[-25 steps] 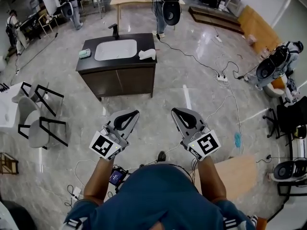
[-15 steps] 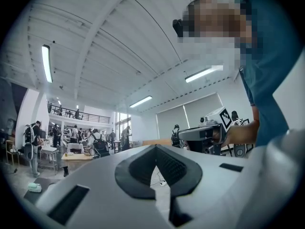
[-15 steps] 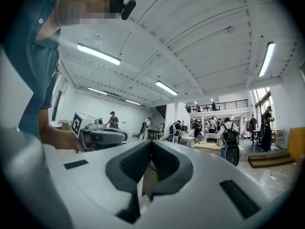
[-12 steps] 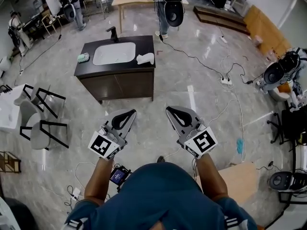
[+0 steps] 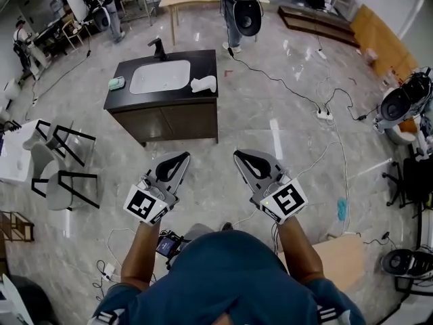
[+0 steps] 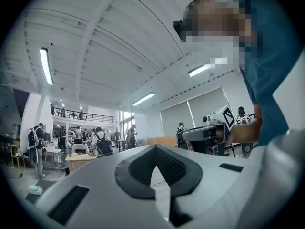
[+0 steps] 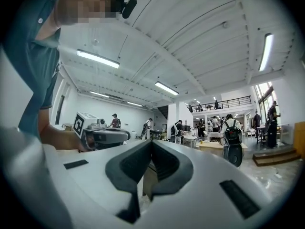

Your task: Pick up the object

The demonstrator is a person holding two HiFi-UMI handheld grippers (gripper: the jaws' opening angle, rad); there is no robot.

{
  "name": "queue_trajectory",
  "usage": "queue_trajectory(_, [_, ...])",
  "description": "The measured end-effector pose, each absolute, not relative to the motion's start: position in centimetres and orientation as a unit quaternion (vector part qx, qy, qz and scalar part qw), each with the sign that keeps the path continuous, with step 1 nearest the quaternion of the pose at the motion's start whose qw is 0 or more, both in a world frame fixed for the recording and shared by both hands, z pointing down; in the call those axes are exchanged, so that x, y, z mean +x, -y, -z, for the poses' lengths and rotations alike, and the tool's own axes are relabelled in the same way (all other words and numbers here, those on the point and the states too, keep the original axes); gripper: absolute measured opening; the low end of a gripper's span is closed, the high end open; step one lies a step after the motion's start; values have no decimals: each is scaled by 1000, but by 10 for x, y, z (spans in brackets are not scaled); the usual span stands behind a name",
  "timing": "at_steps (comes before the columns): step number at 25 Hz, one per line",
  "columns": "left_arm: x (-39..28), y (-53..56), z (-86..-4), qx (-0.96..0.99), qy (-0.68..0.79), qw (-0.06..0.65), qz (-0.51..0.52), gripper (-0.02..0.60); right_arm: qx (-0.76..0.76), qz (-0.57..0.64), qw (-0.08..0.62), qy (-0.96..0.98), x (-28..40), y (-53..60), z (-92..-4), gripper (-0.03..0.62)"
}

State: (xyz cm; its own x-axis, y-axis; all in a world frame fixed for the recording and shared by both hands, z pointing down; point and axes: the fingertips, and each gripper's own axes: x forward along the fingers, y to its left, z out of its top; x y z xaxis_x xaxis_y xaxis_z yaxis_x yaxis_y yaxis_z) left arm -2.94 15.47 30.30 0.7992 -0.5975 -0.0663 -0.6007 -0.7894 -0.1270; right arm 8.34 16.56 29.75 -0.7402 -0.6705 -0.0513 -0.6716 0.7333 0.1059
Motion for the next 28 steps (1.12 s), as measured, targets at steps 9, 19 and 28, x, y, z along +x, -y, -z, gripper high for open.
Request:
queue_trajectory(9, [-43, -123, -311, -951, -304, 57, -11, 3, -372, -50, -5, -927, 69, -135, -303, 14])
queue_trajectory(19, [-82, -88, -304, -959, -275, 61, -28, 3, -398, -66, -12, -915, 28, -104, -291, 14])
queue_trajectory(28, [-110, -68, -311, -965, -255, 56, -37, 3, -419, -65, -22, -906, 0, -89, -298, 14])
